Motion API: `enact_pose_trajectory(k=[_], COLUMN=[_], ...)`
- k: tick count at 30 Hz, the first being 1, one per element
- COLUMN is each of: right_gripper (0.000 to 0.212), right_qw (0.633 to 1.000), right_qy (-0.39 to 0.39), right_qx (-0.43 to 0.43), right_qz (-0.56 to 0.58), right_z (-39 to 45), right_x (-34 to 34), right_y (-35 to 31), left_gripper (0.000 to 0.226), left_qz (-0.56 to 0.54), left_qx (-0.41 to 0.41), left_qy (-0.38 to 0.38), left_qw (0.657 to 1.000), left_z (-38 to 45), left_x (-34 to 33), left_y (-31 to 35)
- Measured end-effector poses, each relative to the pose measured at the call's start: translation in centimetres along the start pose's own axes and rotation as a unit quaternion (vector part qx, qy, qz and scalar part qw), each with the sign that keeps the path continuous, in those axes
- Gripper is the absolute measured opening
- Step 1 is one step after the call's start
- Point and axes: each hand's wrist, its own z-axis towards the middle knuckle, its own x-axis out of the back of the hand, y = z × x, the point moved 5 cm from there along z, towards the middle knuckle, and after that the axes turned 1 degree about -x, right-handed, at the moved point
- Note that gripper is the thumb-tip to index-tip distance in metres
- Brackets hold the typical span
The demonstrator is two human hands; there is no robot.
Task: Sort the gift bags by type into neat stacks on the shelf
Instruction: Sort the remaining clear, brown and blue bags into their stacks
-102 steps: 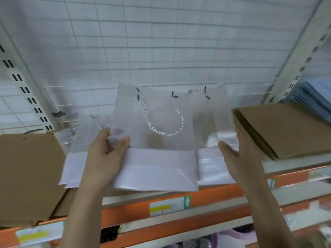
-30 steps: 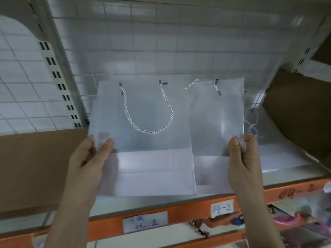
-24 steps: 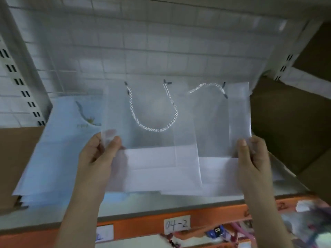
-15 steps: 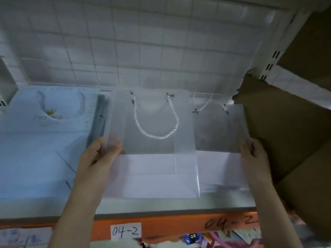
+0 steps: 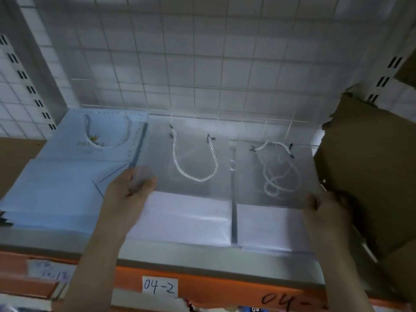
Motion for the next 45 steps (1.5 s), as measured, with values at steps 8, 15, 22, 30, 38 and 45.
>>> enact_pose_trajectory(k=[8, 15, 22, 30, 38, 45], right_gripper=[0.029, 0.022, 0.020, 0.017, 0.019, 0.025], right_qw=[0.997, 0.983, 0.977, 0.956, 0.913, 0.872], right_qy=[0.070, 0.154, 0.131, 0.054, -0.051, -0.198], right_qx=[0.018, 0.091, 0.166, 0.259, 0.349, 0.400], right_qz=[-0.012, -0.043, 0.024, 0.126, 0.207, 0.201], right_z=[0.0, -0.5, -5.4, -16.2, -33.7, -45.0], right_x=[0.6, -0.3, -2.2, -5.9, -13.0, -20.4], right_y=[0.6, -1.8, -9.3, -24.6, -42.9, -54.9], left_gripper=[0.046, 0.006, 0.017, 0.027, 0.019, 0.020], left_qz=[0.331, 0.432, 0.418, 0.364, 0.377, 0.404], left_qx=[-0.085, -0.129, -0.205, -0.253, -0.085, 0.015], left_qy=[-0.002, -0.032, -0.064, 0.004, 0.096, 0.180], left_qw=[0.940, 0.892, 0.883, 0.896, 0.917, 0.897], left_z=[1.6, 0.6, 1.3, 3.2, 4.0, 4.4], left_x=[-4.7, -7.4, -3.5, 13.4, 38.8, 55.1], left_y=[-1.2, -2.8, 0.2, -1.5, -13.3, -20.1])
